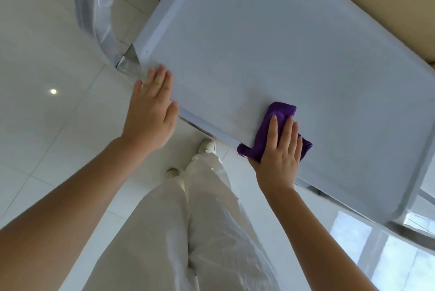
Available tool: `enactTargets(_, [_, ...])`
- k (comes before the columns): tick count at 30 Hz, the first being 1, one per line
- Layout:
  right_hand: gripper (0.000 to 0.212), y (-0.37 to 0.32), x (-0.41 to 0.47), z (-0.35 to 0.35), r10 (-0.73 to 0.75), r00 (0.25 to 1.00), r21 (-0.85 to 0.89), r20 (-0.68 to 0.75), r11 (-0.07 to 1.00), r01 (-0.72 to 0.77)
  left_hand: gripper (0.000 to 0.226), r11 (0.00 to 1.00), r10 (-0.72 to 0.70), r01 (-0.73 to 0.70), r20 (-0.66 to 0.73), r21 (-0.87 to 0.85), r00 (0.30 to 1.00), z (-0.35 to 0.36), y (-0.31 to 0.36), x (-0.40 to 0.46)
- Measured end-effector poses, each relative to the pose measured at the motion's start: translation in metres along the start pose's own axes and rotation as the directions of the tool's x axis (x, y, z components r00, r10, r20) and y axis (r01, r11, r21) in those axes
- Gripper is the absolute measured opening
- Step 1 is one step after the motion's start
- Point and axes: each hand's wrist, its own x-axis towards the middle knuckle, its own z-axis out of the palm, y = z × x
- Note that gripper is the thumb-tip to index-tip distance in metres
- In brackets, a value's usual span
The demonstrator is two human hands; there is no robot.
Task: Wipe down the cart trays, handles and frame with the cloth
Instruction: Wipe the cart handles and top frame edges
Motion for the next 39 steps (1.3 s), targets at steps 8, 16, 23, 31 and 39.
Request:
enactTargets(8, [0.111, -0.064, 0.032, -0.004, -0.093, 0.995, 0.053, 0.03, 0.994, 0.092, 0.057, 0.997, -0.026, 0.029, 0.037, -0.075, 0.999, 0.001, -0.003, -0.005])
enactTargets(16, [0.114, -0.122, 0.06, -0.006, -0.192, 0.978, 0.032, 0.082, 0.981, 0.19, 0.056, 0.981, -0.092, 0.091, 0.002, -0.171, 0.996, -0.003, 0.0, -0.005])
enactTargets(23, [0.113, -0.142, 0.073, -0.007, -0.263, 0.962, 0.067, 0.077, 0.964, 0.258, 0.049, 0.915, -0.201, 0.157, -0.083, -0.371, 0.976, -0.02, -0.003, 0.0])
enactTargets(31, [0.114, -0.141, 0.077, -0.009, -0.264, 0.962, 0.043, 0.066, 0.964, 0.261, 0.051, 0.378, -0.739, 0.398, -0.013, -0.836, 0.674, -0.081, -0.046, 0.019])
enactTargets(39, [0.111, -0.2, 0.097, -0.013, -0.26, 0.964, 0.021, 0.047, 0.965, 0.26, 0.05, 0.683, -0.571, 0.483, 0.013, -0.547, 0.821, -0.096, -0.068, 0.029])
